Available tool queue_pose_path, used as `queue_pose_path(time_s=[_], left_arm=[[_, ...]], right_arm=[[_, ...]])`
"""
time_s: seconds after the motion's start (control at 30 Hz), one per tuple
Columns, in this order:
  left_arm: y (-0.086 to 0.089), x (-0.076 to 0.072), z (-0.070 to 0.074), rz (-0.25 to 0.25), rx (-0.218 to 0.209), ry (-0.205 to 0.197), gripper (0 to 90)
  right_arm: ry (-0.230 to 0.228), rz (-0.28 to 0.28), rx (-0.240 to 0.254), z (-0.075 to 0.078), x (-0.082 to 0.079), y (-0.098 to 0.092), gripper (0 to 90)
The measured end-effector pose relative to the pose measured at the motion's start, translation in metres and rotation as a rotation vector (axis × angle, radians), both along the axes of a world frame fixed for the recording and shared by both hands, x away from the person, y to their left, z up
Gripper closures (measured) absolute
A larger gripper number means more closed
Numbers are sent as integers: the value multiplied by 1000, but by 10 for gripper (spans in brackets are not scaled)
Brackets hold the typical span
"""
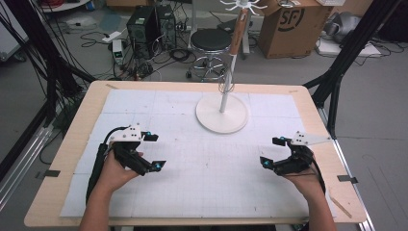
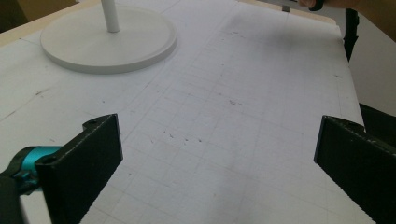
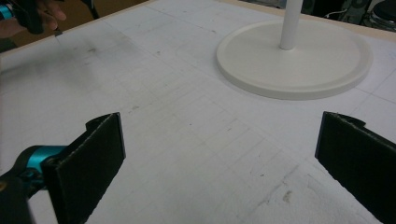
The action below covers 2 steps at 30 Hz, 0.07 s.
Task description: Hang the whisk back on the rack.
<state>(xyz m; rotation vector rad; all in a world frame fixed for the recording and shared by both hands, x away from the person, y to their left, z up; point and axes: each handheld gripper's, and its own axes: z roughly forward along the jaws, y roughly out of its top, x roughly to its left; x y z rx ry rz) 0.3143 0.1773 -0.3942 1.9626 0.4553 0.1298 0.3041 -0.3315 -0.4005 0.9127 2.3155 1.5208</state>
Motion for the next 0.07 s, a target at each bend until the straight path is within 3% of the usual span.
queue_pose_path(time_s=[0.07], left_arm=[[0,0,0,0,1,-1,16]], right_arm=[[1,1,1,0,0,0,9]])
